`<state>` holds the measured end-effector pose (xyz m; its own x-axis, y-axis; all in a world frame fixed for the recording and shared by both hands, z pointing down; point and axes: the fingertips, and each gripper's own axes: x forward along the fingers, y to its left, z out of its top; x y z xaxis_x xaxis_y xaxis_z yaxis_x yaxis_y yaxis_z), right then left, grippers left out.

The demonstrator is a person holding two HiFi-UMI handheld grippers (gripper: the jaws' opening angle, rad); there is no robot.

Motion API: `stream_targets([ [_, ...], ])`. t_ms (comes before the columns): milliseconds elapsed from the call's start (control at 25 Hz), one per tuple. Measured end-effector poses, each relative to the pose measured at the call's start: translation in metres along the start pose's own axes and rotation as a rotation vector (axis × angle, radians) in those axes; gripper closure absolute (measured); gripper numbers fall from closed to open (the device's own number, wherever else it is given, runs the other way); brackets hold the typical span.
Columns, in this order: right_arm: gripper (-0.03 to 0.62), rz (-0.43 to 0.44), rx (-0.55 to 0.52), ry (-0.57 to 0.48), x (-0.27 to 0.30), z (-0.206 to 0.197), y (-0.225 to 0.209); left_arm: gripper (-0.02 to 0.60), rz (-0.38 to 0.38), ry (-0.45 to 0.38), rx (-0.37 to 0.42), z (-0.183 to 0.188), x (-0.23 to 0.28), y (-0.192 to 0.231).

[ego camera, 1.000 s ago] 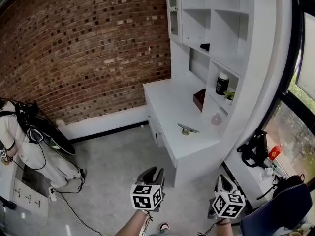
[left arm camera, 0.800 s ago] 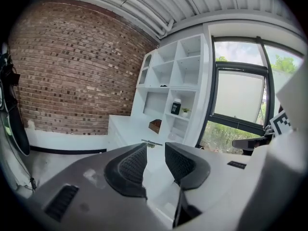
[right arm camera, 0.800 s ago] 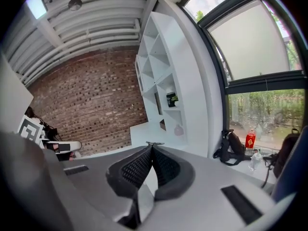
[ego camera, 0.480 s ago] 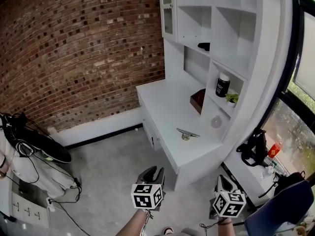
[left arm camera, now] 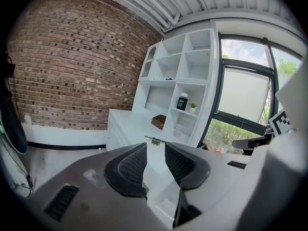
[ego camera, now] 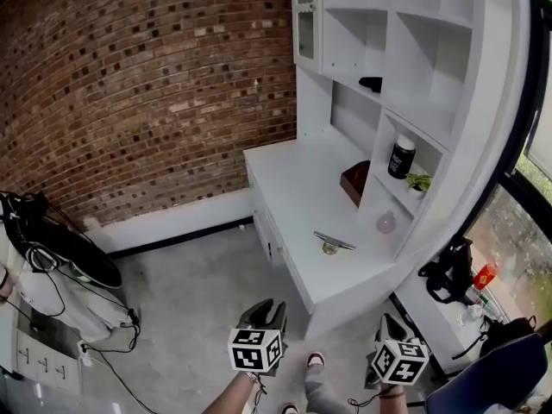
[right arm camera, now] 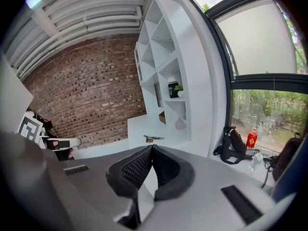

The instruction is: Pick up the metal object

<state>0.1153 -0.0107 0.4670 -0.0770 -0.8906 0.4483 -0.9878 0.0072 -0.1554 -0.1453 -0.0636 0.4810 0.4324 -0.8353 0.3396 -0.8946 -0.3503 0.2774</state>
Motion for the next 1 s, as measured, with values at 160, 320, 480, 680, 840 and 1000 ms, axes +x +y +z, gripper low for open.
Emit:
stream_targets([
  [160,0.594,0.004,0.019,-0.017,0.032,0.016,-0.012,0.477,0.018,0.017,0.025,0.006,0.024,0.007],
  [320,0.594,0.014,0.044,-0.026,0.066,0.032,-0.023,0.477,0.030,0.021,0.043,0.022,0.056,0.012],
  [480,0.594,0.031,0.059,-0.020,0.105,0.049,-0.036,0.477,0.027,0.026,0.035,0.040,0.095,0.009],
  [680,0.594,0.062,0.040,-0.006,0.153,0.077,-0.051,0.477,0.028,0.020,0.044,0.067,0.142,0.004],
  [840,0.594,0.080,0.018,-0.011,0.190,0.100,-0.062,0.477,0.053,-0.005,0.032,0.086,0.180,0.011],
  [1000,0.594,0.105,-0.007,0.004,0.226,0.117,-0.066,0.477,0.066,-0.011,0.015,0.095,0.212,0.015],
])
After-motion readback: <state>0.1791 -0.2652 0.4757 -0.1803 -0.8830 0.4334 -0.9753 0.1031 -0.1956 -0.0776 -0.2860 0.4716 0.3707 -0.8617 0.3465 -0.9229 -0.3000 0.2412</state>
